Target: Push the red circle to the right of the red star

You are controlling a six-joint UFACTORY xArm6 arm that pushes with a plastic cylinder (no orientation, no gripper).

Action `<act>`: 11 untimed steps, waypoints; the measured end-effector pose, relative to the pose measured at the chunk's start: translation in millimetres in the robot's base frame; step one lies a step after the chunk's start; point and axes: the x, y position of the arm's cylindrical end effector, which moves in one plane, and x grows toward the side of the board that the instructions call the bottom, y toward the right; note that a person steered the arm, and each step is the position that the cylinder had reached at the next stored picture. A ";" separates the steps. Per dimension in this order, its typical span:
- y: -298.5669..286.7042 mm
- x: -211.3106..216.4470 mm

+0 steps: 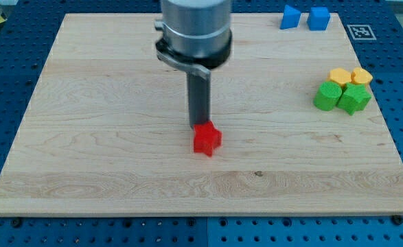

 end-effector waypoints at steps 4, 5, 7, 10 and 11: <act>-38.4 -45.3; -37.3 -45.3; -56.2 -53.0; -213.0 -205.0; -199.0 -280.9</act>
